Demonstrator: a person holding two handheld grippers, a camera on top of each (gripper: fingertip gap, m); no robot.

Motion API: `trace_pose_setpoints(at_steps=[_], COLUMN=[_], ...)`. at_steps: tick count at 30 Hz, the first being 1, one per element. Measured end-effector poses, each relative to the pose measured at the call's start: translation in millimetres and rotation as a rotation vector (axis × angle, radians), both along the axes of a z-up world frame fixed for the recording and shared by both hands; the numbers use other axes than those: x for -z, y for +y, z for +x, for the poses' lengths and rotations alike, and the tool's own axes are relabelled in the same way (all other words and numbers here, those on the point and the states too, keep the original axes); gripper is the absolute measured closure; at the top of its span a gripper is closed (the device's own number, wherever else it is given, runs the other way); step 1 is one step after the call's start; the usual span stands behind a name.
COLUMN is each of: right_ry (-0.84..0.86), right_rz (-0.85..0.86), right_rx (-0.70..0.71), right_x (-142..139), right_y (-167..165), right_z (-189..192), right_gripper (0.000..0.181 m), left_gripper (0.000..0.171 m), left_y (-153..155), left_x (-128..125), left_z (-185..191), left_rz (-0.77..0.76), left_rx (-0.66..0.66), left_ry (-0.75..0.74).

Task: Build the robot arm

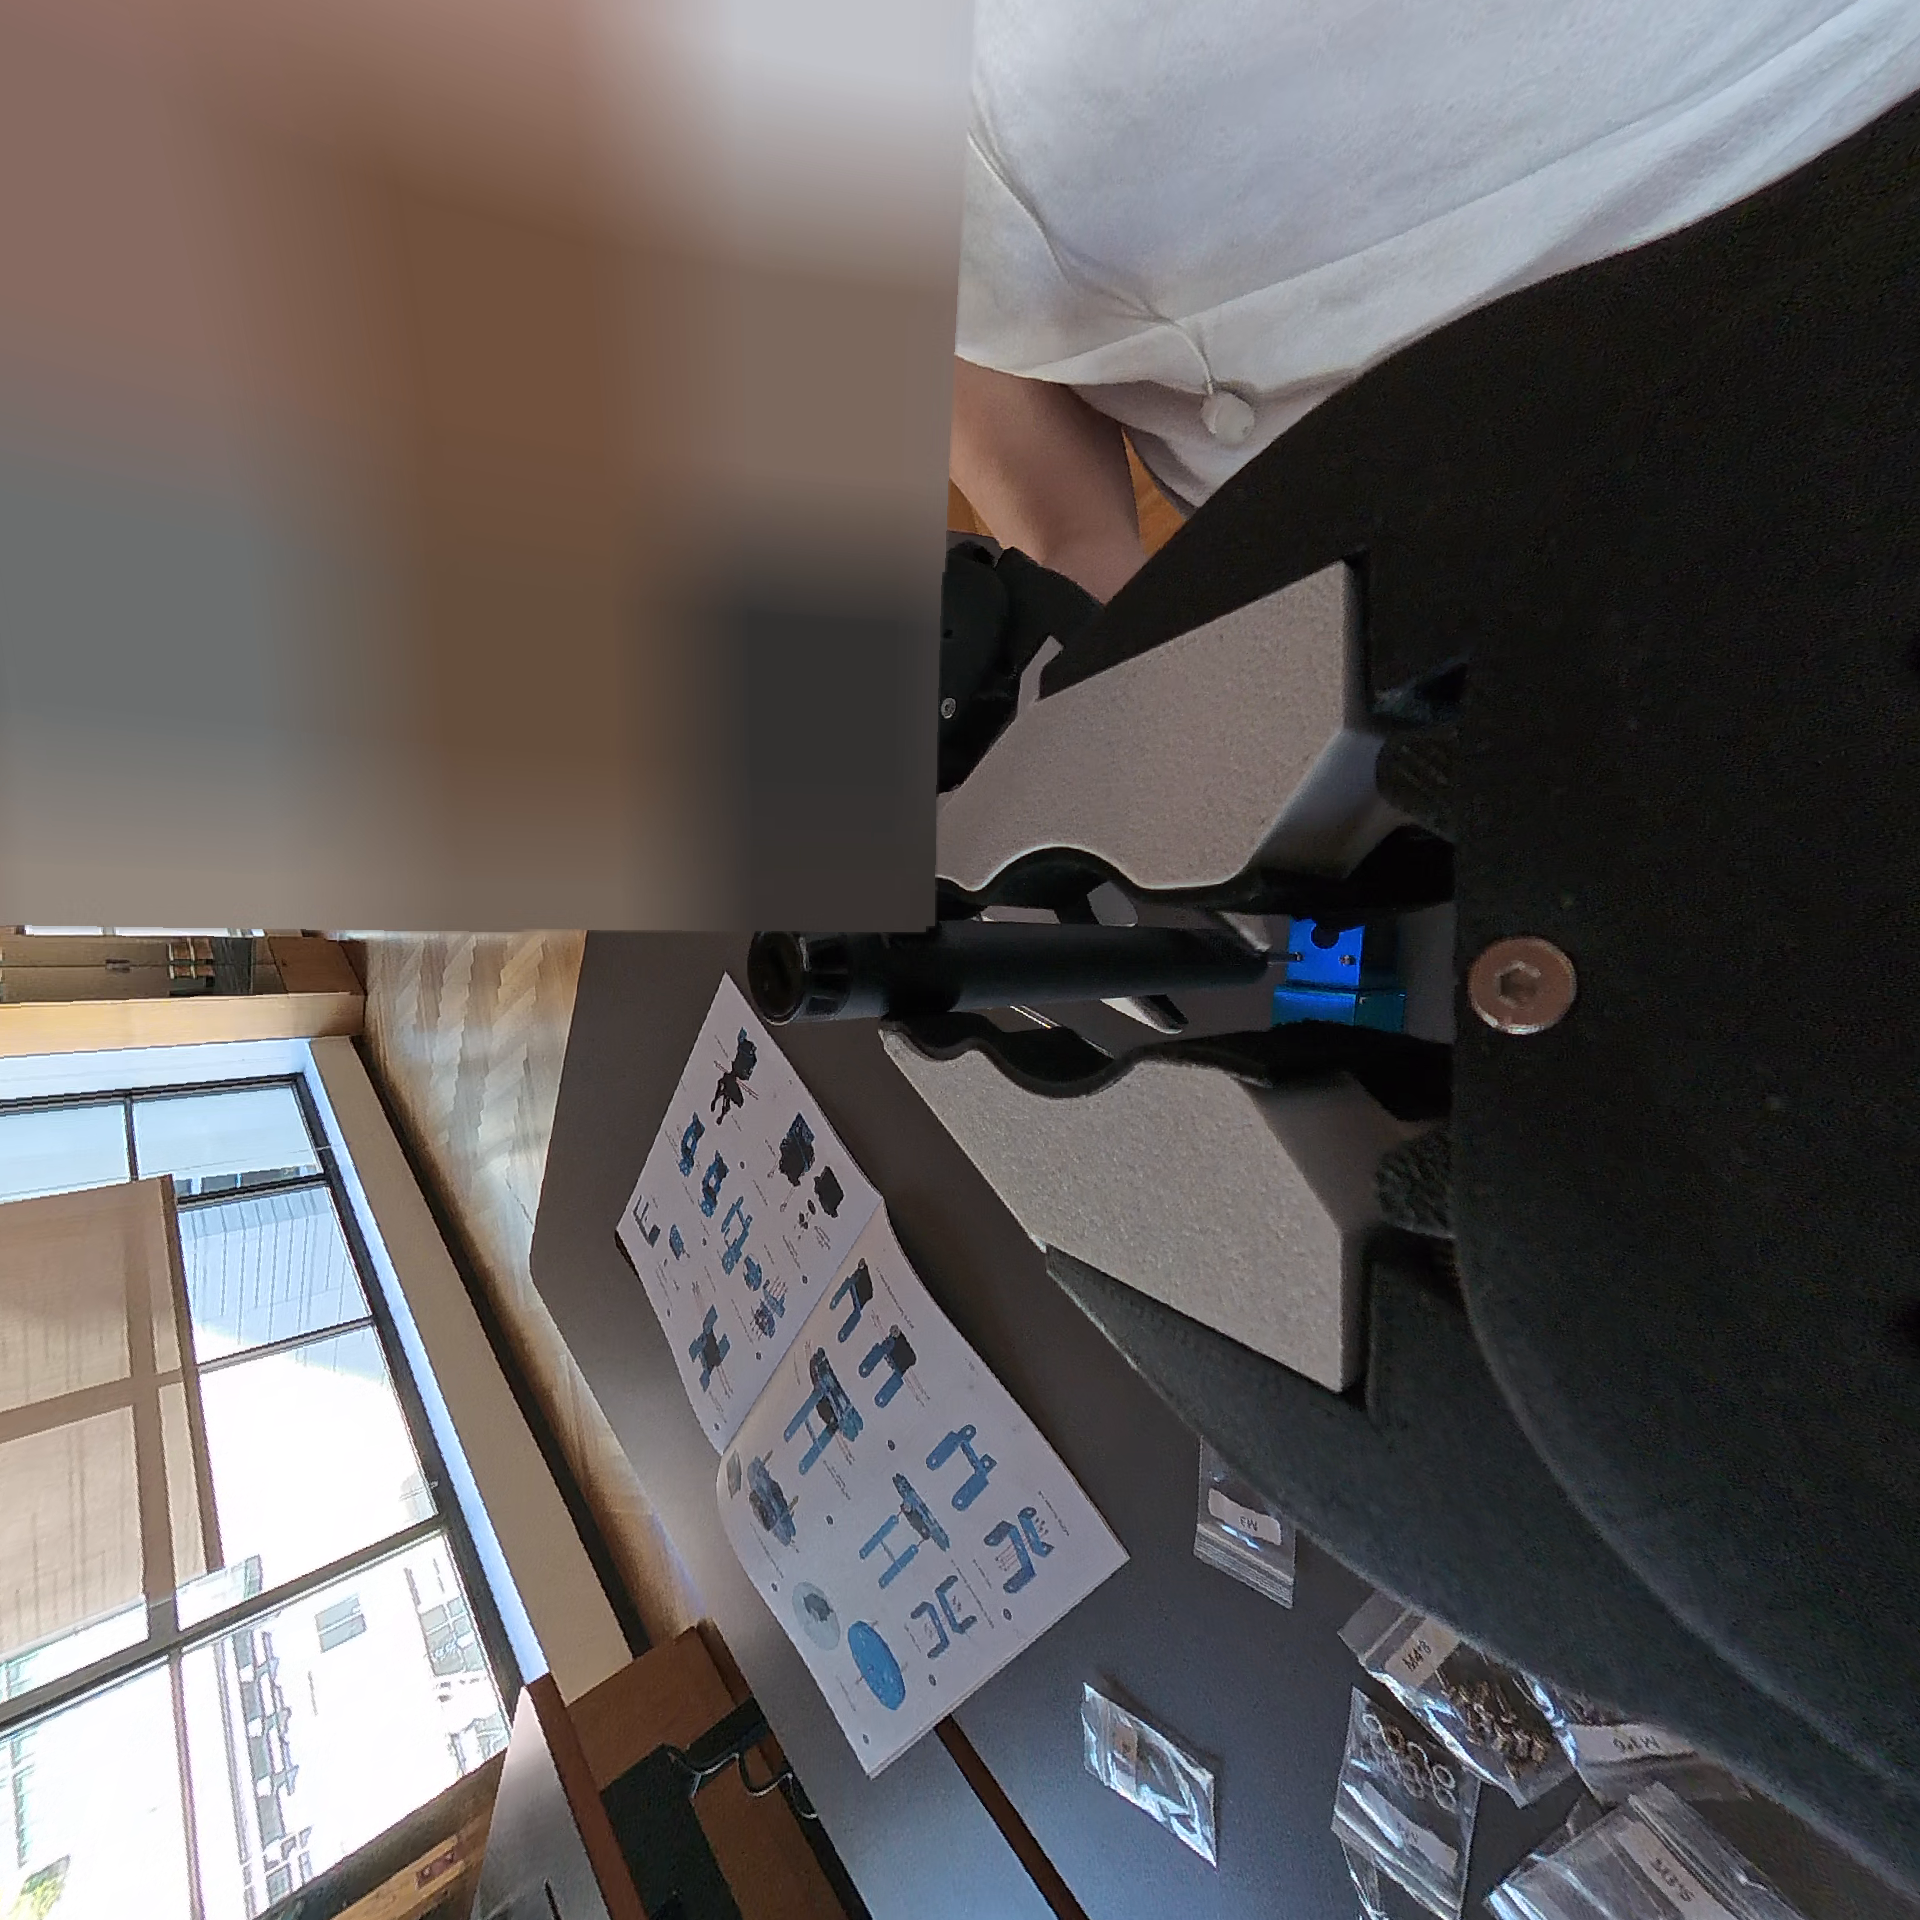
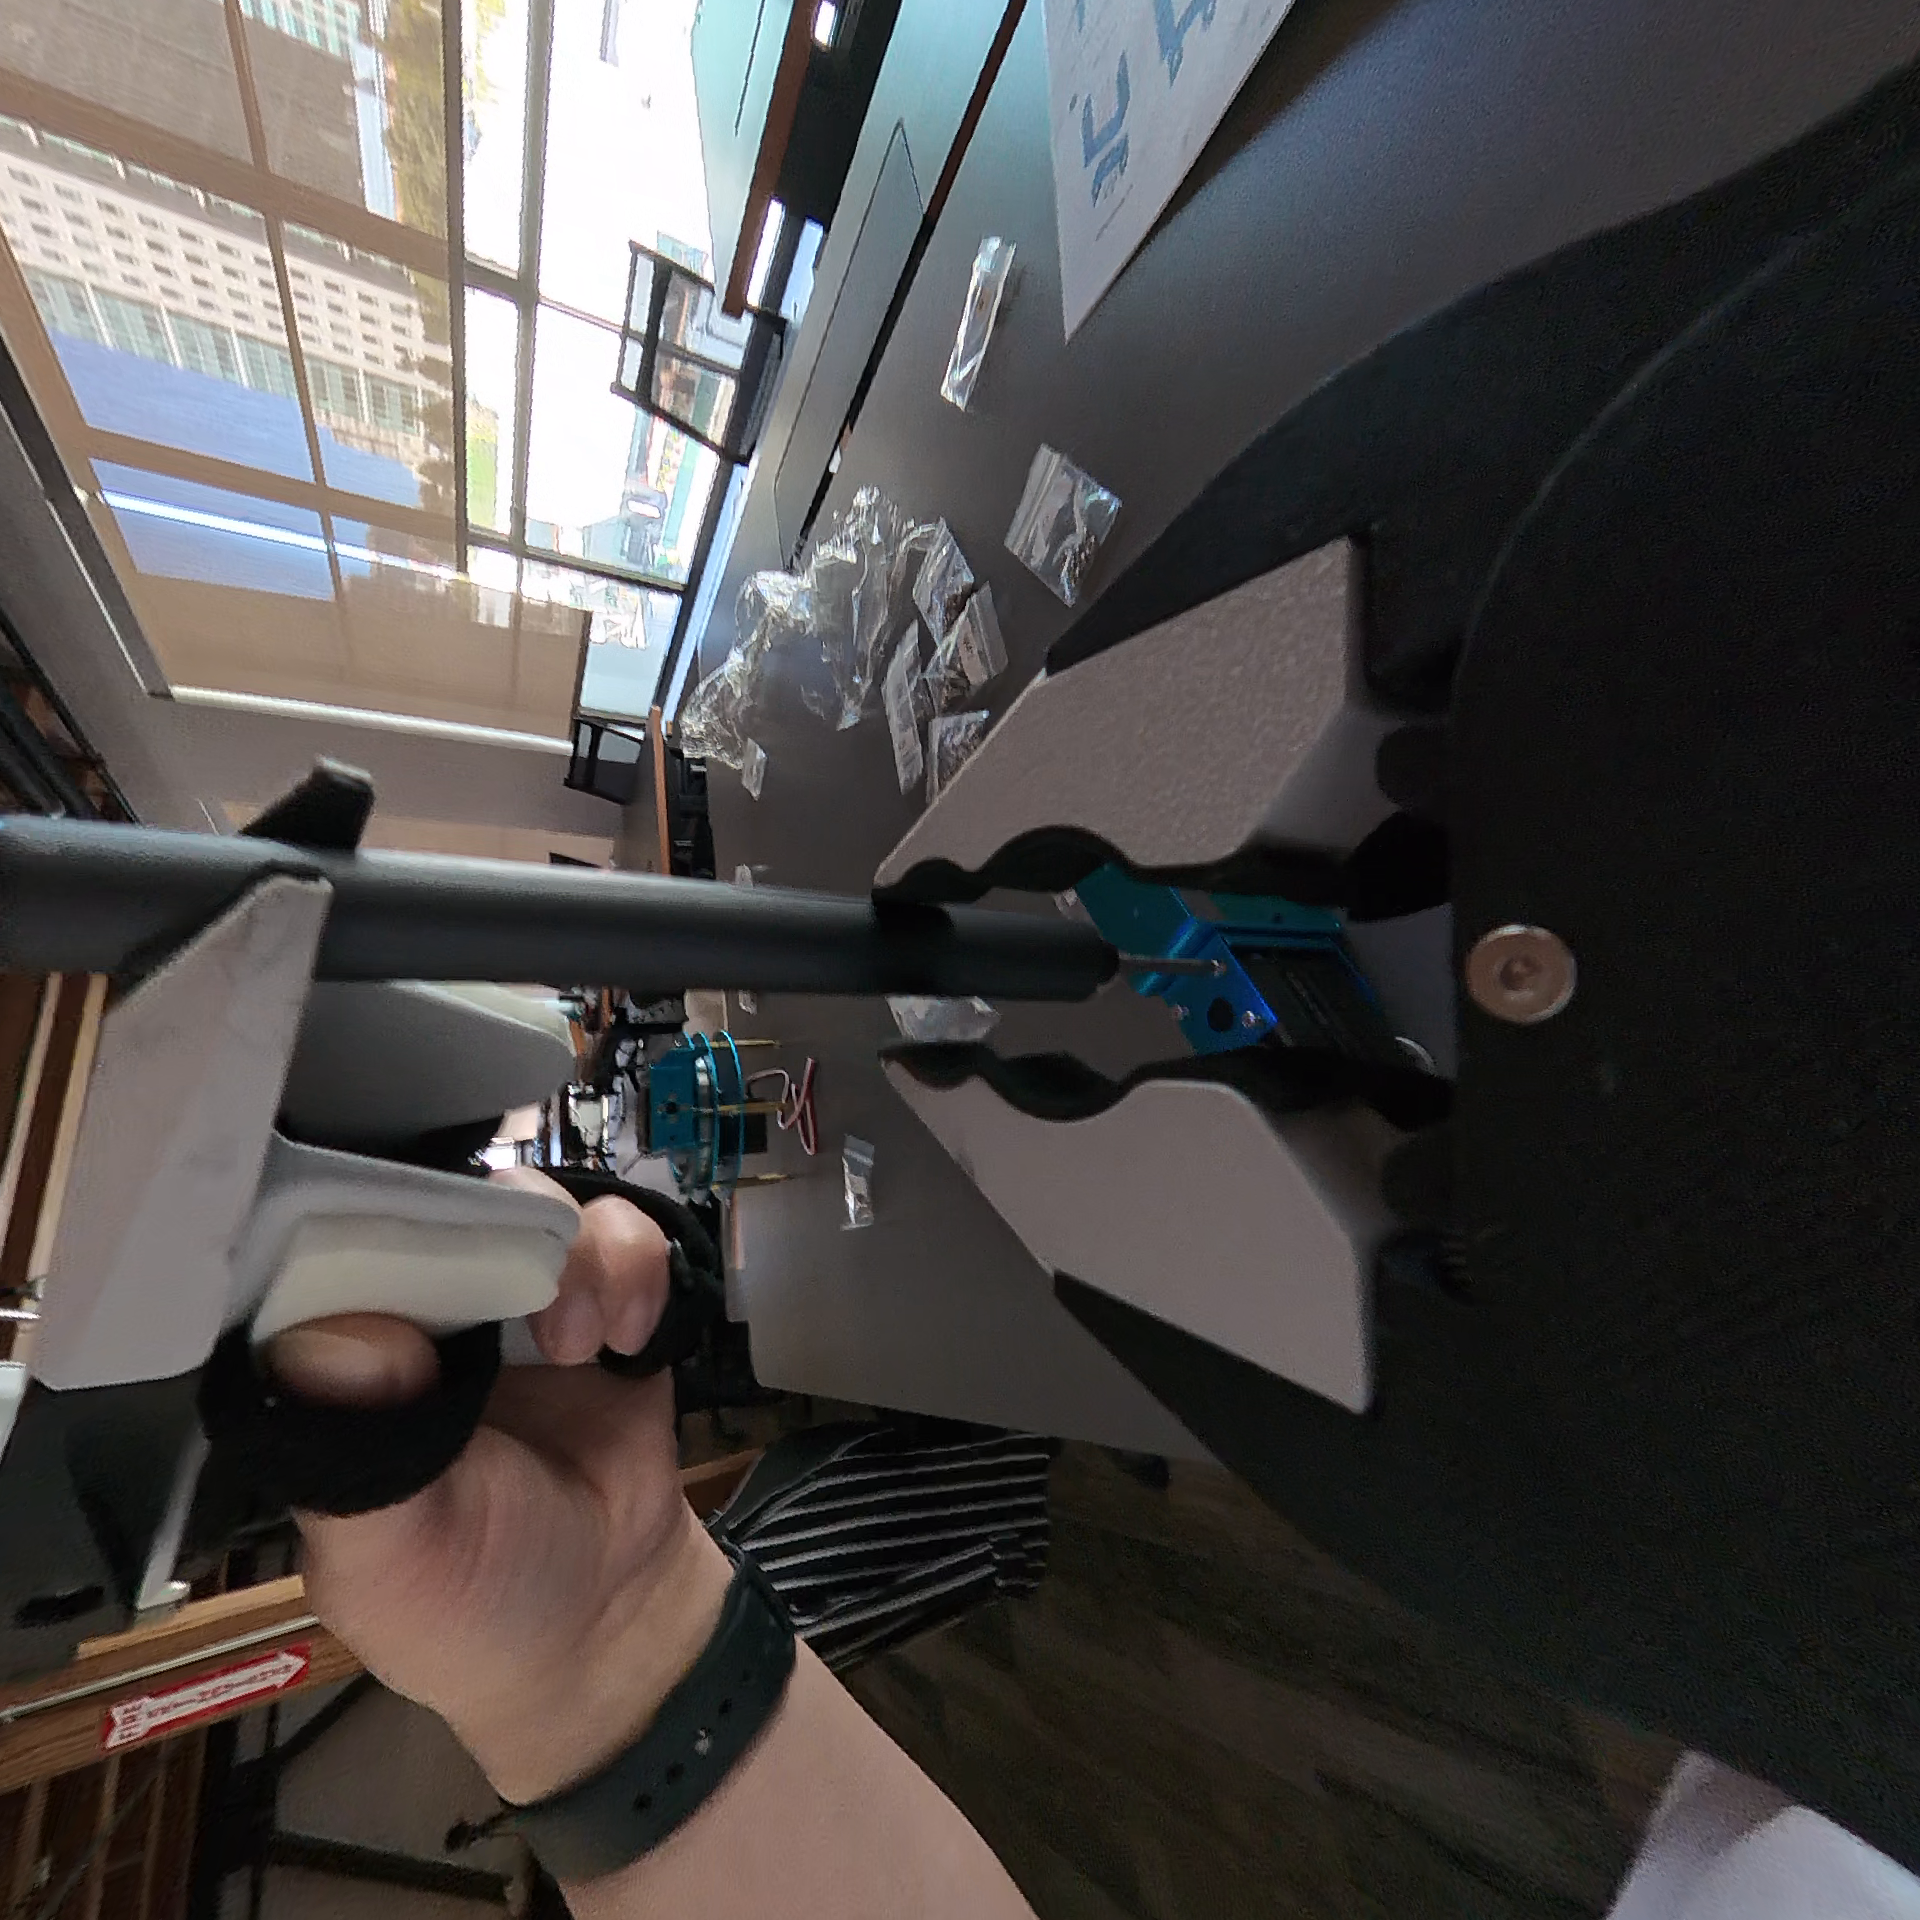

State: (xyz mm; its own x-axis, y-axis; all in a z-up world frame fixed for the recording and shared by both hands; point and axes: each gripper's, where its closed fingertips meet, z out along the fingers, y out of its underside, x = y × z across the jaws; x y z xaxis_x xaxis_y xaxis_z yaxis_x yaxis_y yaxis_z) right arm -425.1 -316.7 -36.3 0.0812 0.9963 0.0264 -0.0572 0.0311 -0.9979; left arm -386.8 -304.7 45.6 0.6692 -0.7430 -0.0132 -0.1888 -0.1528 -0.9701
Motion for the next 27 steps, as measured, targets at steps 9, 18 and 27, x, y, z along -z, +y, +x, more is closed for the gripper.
trace_pose_setpoints(at_steps=[9, 18, 27], right_ry=[0.019, 0.011, 0.010], right_rz=[0.054, 0.072, 0.012], right_rx=[0.058, 0.088, 0.057], right_x=[-5.1, -4.6, -2.5], right_y=[5.5, 6.6, 7.8], right_z=[4.7, 5.7, 1.8], right_gripper=[0.164, 0.164, 0.164], left_gripper=[0.156, 0.156, 0.156], left_y=[0.2, 1.2, 3.9], left_x=[0.2, 0.0, 3.6], left_z=[2.5, 3.4, 7.2], left_rz=[0.004, 0.006, 0.021], left_rx=[0.010, 0.011, -0.004], left_ry=[0.010, -0.004, 0.056])
